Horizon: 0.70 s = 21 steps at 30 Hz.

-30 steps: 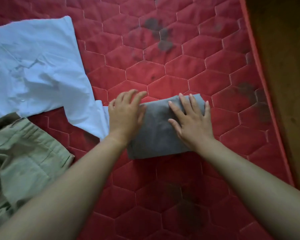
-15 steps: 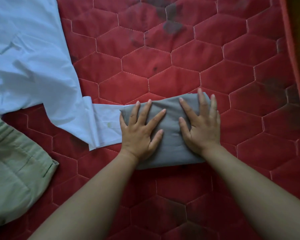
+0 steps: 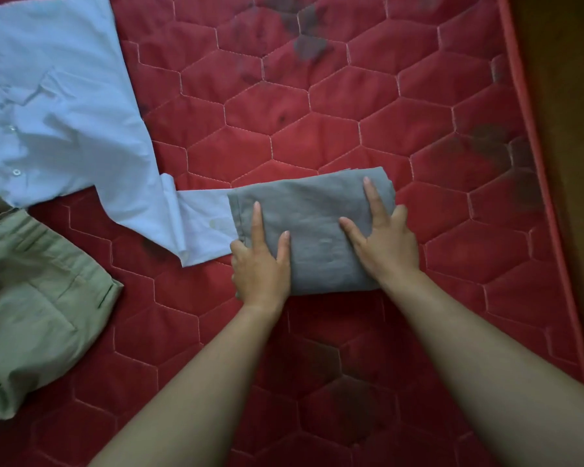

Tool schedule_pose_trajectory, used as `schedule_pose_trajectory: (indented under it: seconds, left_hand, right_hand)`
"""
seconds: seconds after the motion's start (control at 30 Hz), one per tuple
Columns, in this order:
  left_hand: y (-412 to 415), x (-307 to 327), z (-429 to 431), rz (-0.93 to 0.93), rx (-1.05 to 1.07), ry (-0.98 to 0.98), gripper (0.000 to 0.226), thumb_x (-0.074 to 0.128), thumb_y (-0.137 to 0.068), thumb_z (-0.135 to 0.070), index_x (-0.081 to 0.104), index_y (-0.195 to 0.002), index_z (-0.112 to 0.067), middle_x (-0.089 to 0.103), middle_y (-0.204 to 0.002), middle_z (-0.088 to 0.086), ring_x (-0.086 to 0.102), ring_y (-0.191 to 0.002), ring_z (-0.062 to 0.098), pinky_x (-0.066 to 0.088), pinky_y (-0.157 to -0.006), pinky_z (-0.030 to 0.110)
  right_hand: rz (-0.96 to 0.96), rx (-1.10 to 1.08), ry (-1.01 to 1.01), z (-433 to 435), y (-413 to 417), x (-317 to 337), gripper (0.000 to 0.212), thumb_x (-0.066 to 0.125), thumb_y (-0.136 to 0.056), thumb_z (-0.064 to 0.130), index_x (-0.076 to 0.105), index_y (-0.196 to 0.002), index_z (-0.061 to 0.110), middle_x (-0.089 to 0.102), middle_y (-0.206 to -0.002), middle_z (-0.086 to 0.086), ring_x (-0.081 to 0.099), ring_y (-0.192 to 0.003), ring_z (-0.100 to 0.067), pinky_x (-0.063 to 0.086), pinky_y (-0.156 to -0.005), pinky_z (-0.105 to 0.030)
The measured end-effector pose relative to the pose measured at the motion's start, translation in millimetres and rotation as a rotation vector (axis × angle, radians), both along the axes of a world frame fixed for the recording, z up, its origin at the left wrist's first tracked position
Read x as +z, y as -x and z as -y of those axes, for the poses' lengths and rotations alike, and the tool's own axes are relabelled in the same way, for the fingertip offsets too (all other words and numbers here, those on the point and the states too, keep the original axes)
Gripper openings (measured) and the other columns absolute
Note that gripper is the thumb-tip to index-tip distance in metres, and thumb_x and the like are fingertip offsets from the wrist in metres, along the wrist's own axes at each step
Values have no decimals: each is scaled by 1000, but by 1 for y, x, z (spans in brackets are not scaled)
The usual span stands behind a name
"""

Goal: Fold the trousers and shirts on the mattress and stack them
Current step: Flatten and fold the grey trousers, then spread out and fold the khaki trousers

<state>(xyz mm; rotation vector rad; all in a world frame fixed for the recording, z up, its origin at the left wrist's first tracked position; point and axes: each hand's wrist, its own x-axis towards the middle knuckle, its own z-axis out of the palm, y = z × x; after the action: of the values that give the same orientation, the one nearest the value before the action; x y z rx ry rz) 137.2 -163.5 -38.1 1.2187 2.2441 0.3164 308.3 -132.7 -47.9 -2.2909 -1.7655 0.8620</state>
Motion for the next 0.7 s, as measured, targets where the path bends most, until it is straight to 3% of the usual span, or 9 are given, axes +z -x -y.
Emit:
schedule_pose_trajectory:
  seconds: [0.1, 0.27, 0.37, 0.5, 0.6, 0.7]
  left_hand:
    - [-26, 6, 20, 33, -133, -6, 68, 49, -90, -48, 9, -146, -45, 41, -114, 17, 50, -104, 35, 42, -95, 44]
    - [-82, 4, 53, 354, -335, 17, 69, 56, -90, -38, 13, -143, -49, 38, -112, 3, 52, -102, 21, 38, -92, 26]
    - [-102, 3, 68, 423, -377, 53, 70, 58, -89, -37, 15, -141, -53, 38, -113, -1, 48, -102, 12, 35, -90, 22]
    - [-95, 11, 72, 329, -432, 89, 67, 57, -89, -41, 17, -142, -51, 40, -113, -1, 51, -102, 14, 44, -90, 29]
    - [-75, 25, 66, 191, -540, 103, 60, 51, -90, -46, 22, -141, -49, 42, -122, 3, 51, -106, 22, 47, -89, 42]
    - [-50, 37, 60, 30, -605, 49, 52, 46, -91, -48, 30, -140, -45, 43, -132, 4, 45, -118, 24, 42, -93, 44]
  right_hand:
    - [26, -54, 30, 25, -34, 6, 72, 43, -82, 67, 6, -142, 53, 39, -114, -14, 57, -85, -41, 44, -72, -37]
    - [120, -176, 86, 75, -120, 16, 72, 38, -80, 69, 7, -142, 52, 39, -115, -17, 56, -86, -43, 41, -69, -38]
    - [265, -188, 66, 93, -141, 21, 72, 44, -84, 61, 13, -146, 43, 36, -128, -23, 50, -103, -44, 42, -81, -47]
    - [333, -164, 3, 97, -111, 30, 74, 53, -84, 55, 23, -146, 28, 8, -150, -30, 16, -137, -44, 20, -107, -57]
    - [287, -207, 12, 97, -88, 40, 76, 54, -84, 55, 25, -146, 22, -1, -153, -26, 4, -140, -44, 11, -110, -59]
    - [201, -98, 12, 100, -62, 51, 73, 50, -87, 52, 25, -146, 18, -1, -156, -17, 3, -142, -37, 12, -112, -53]
